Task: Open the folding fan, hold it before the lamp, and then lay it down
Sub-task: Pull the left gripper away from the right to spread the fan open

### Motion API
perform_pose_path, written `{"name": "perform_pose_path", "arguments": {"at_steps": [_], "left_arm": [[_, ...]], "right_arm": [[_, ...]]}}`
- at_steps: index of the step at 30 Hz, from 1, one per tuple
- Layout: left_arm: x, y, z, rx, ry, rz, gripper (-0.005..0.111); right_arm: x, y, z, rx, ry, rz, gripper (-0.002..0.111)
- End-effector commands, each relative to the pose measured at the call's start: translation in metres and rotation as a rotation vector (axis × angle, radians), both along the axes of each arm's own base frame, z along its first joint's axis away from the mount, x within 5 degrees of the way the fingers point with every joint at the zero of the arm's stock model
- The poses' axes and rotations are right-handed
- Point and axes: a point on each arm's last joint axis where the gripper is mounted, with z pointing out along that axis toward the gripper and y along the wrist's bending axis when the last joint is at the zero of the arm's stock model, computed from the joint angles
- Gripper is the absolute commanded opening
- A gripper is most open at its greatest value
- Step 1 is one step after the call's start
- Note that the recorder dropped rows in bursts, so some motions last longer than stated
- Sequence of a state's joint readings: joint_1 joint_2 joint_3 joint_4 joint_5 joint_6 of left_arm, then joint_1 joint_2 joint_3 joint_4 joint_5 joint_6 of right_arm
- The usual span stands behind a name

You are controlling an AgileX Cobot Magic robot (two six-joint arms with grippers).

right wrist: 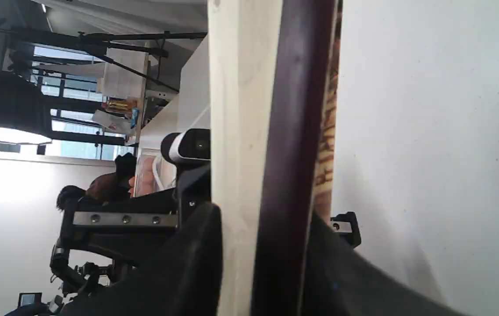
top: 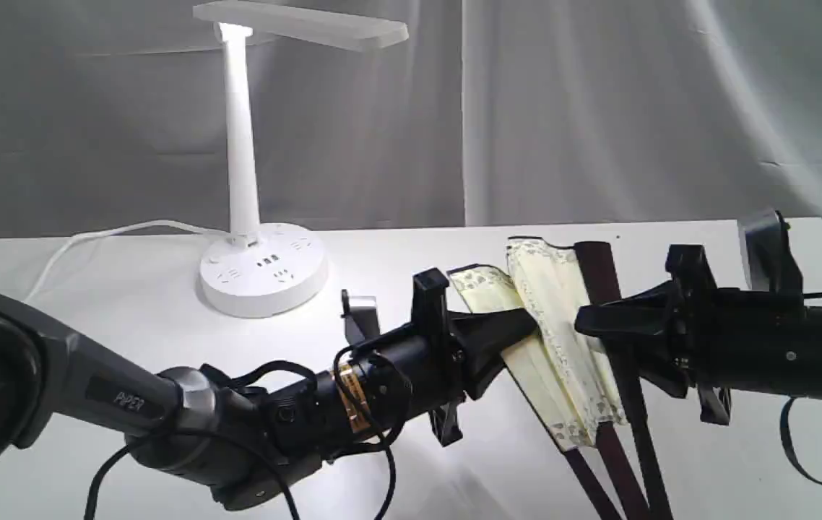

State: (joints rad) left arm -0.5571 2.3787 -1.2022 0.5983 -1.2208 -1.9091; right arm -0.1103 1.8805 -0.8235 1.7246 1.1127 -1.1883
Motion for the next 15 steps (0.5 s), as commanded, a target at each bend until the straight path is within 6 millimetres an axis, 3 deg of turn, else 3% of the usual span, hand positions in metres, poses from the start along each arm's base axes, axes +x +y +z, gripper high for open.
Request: {"name": "perform_pose_path", "arguments": {"at_steps": [1,6,15], "left_arm": [[-0.0005,-0.0007,0.0002,-0.009,0.019,-0.006,0.000],[-0.0002,-0.0002,0.0001,-0.010,0.021,-0.006,0.000],[0.0053,0.0027,0.0068,-0.038,0.019,0.051,0.000]], "right_arm": [[0.0039,0.0003,0.0059,0.014,-0.037,-0.002,0.020],[0.0039,0.0003,0.0059,0.013,-0.039,-0.002,0.001],[0.0040,0.0002,0.0058,0.002,-0.054,0.002,0.000]]}}
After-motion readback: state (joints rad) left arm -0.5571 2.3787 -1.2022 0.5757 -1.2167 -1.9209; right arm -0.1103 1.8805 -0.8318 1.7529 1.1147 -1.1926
